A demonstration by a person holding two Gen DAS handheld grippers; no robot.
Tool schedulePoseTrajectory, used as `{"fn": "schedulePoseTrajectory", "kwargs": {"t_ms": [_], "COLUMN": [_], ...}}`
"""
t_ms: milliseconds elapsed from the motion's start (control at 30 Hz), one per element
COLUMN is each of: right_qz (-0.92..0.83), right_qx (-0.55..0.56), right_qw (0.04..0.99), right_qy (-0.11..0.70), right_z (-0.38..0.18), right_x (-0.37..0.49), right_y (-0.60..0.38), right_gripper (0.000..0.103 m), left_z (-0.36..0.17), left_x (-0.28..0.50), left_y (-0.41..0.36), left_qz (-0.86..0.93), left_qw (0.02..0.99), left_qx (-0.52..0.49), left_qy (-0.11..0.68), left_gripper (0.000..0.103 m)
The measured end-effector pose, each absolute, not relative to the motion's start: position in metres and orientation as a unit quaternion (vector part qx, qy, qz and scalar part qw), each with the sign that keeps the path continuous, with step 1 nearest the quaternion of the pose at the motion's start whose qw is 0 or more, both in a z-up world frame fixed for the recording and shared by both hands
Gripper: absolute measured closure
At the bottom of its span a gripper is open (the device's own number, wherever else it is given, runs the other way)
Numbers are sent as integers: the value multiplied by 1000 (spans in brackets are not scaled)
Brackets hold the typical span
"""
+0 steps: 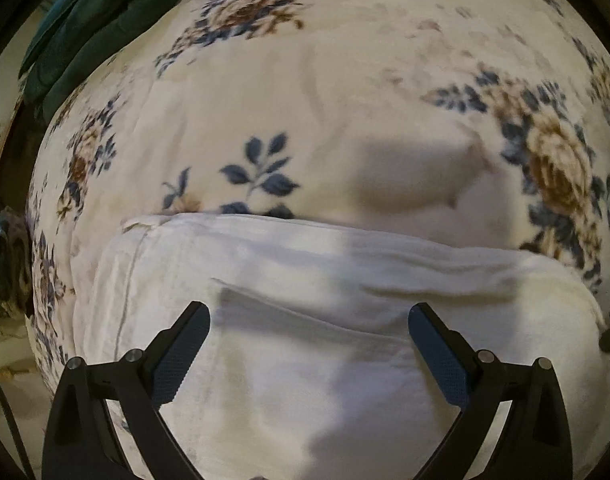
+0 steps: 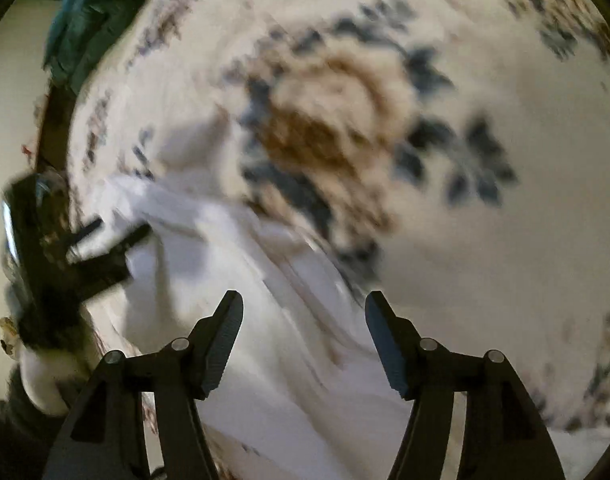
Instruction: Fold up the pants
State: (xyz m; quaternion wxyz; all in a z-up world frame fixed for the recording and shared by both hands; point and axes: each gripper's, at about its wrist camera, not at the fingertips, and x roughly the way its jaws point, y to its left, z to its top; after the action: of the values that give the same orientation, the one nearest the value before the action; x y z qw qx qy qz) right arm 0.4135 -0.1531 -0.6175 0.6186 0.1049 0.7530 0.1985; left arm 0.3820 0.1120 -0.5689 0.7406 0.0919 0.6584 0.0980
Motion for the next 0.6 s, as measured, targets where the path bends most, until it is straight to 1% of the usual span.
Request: {"fn": "schedulePoseTrajectory", "kwargs": {"t_ms": [33, 67, 100, 133, 167, 200, 233, 267, 333, 367, 433, 467, 500, 533, 567, 600], "right_qz": [195, 196, 204, 214, 212, 197, 171, 142, 143, 160, 199, 204, 205, 205, 208, 211], "right_qx": [99, 84, 79, 73, 61, 65, 64, 78, 151, 163, 133, 104, 73, 49, 31, 19], "right_qw": [610, 596, 591, 593, 605, 624, 642, 661, 648, 641, 634, 632, 631, 631, 629, 625], "right_qy": [761, 774, 776, 773, 765, 753, 745, 733, 733, 733, 735, 740, 745, 746, 748, 751], "right_z": [-622, -630, -634, -633, -629, -622, -619, -614, -614, -613, -606, -602, -599, -596, -596, -597], "right_x": [408, 400, 394, 390, 387, 388, 392, 397, 403, 403, 397, 394, 389, 384, 380, 379], "right_y": [-159, -163, -164, -164, -165, -170, -176, -191, -216, -218, -218, -213, -210, -209, -207, -202], "right_gripper": [37, 44, 57, 62, 79, 101, 102, 102, 102, 101, 96, 84, 63, 53, 40, 39], "left_z": [-572, -575, -578, -580, -581, -583, -585, -586, -585, -585, -584, -585, -586, -586, -586, -586], "left_x": [382, 382, 381, 381, 380, 379, 378, 378, 378, 378, 379, 379, 379, 379, 378, 378], "left_y": [109, 107, 104, 103, 102, 102, 103, 105, 105, 105, 104, 103, 104, 104, 105, 105], "left_qz": [97, 96, 96, 96, 97, 99, 99, 100, 103, 103, 104, 104, 104, 105, 106, 107], "left_qw": [739, 737, 736, 735, 735, 734, 733, 732, 732, 732, 733, 732, 732, 732, 732, 732], "left_qx": [98, 103, 109, 113, 116, 121, 120, 117, 116, 117, 120, 122, 122, 120, 119, 119], "left_qy": [660, 661, 662, 662, 661, 661, 662, 664, 663, 663, 662, 662, 662, 662, 662, 662], "left_gripper": [0, 0, 0, 0, 0, 0, 0, 0, 0, 0, 0, 0, 0, 0, 0, 0]}}
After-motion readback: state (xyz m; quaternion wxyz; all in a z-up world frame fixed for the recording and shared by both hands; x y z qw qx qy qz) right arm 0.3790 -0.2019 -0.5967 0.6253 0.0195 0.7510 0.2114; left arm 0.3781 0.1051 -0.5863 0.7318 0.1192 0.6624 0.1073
